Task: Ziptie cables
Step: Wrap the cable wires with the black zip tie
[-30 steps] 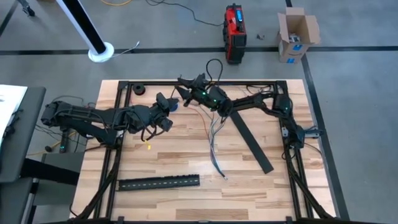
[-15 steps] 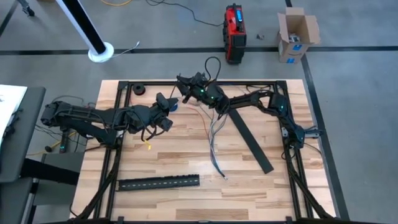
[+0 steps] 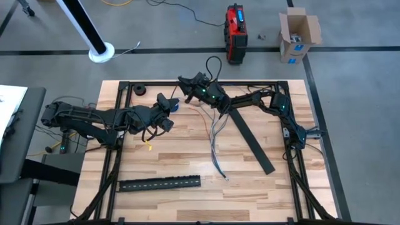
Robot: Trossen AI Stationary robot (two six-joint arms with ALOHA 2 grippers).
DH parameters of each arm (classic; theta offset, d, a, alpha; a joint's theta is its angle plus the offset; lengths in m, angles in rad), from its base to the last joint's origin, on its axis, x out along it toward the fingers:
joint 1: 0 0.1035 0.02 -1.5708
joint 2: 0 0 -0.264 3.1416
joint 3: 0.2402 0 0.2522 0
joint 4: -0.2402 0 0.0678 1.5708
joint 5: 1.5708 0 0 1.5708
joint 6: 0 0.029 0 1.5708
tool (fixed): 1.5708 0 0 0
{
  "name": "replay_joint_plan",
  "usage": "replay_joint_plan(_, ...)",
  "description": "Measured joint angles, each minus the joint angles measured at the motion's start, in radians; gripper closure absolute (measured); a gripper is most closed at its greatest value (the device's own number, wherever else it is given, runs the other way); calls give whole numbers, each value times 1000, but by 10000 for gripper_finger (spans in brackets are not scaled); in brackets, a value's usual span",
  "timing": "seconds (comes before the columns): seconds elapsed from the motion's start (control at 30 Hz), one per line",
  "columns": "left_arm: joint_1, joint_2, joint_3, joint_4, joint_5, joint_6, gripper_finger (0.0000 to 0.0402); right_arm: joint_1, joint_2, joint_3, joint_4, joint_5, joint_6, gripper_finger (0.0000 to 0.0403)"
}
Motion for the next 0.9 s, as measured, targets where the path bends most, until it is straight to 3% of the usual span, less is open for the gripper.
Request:
replay_joint_plan(0.17, 0, 0, 0, 1, 0, 0, 401, -4, 0, -16, -20, -9, 19, 291)
replay_joint_plan(0.47, 0, 0, 0, 1, 7, -10, 401, -26, 0, -16, -11, -17, -12, 349)
replay_joint_plan(0.77, 0, 0, 0, 1, 14, -10, 401, -31, 0, -11, -5, -19, -11, 350)
replay_joint_plan(0.9, 0, 0, 0, 1, 15, -10, 401, -28, 0, -11, -6, -29, -16, 330)
